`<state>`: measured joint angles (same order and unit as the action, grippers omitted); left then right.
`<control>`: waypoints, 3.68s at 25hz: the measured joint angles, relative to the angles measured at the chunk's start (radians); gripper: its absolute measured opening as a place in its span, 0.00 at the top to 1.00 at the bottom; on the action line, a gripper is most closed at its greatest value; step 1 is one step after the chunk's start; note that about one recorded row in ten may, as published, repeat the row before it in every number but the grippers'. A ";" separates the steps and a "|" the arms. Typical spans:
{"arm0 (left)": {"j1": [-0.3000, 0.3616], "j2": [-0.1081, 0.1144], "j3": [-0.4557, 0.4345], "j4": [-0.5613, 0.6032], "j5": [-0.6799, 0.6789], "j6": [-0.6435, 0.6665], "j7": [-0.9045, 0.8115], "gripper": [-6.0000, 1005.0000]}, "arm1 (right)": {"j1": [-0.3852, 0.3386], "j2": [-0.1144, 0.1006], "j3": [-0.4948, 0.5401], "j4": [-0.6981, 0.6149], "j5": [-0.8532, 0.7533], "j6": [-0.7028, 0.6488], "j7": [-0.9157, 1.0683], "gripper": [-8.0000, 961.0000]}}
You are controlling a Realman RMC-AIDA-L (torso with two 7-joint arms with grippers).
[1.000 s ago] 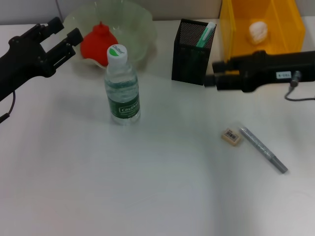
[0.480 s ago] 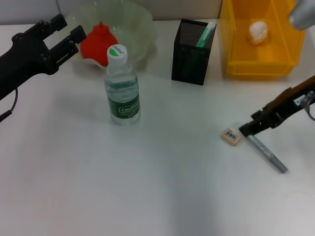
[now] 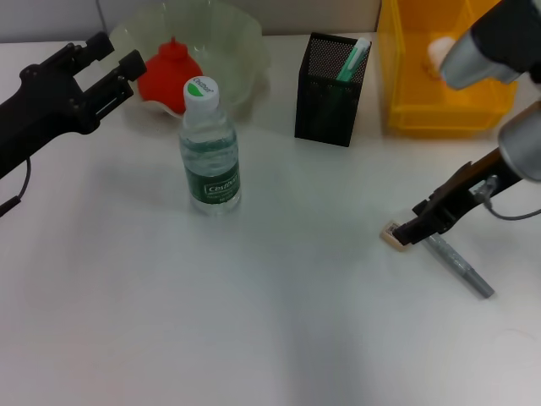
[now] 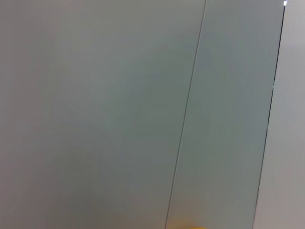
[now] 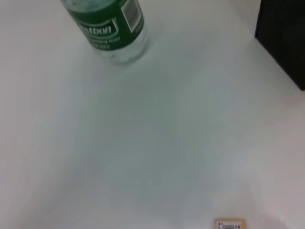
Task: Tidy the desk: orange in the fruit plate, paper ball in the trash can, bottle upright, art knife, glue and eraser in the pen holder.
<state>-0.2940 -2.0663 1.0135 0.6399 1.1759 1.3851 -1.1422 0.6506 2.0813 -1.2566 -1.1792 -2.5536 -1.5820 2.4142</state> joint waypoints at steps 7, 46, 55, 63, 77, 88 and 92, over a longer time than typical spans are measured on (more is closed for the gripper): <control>0.002 0.000 -0.010 -0.003 -0.001 0.000 0.001 0.40 | 0.025 0.000 -0.029 0.090 -0.002 0.084 -0.017 0.44; 0.009 0.000 -0.024 -0.005 -0.001 -0.002 0.004 0.40 | 0.093 0.005 -0.058 0.250 -0.003 0.177 -0.053 0.60; 0.010 -0.001 -0.037 -0.005 -0.002 0.002 0.013 0.40 | 0.113 0.001 -0.052 0.286 -0.004 0.175 -0.053 0.72; 0.010 0.001 -0.050 -0.005 -0.006 0.003 0.013 0.40 | 0.024 -0.005 0.157 0.065 0.077 0.026 -0.077 0.73; -0.006 -0.001 -0.052 -0.005 -0.008 0.011 0.029 0.40 | 0.120 -0.029 0.332 0.124 0.229 0.333 -0.112 0.70; 0.004 -0.003 -0.060 -0.005 -0.013 0.017 0.030 0.40 | 0.241 -0.027 0.329 0.370 0.229 0.474 -0.244 0.69; 0.004 -0.002 -0.061 -0.006 -0.013 0.017 0.038 0.40 | 0.242 -0.018 0.326 0.377 0.229 0.476 -0.285 0.68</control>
<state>-0.2899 -2.0685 0.9527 0.6340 1.1627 1.4020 -1.1046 0.8931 2.0637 -0.9303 -0.8022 -2.3246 -1.1063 2.1289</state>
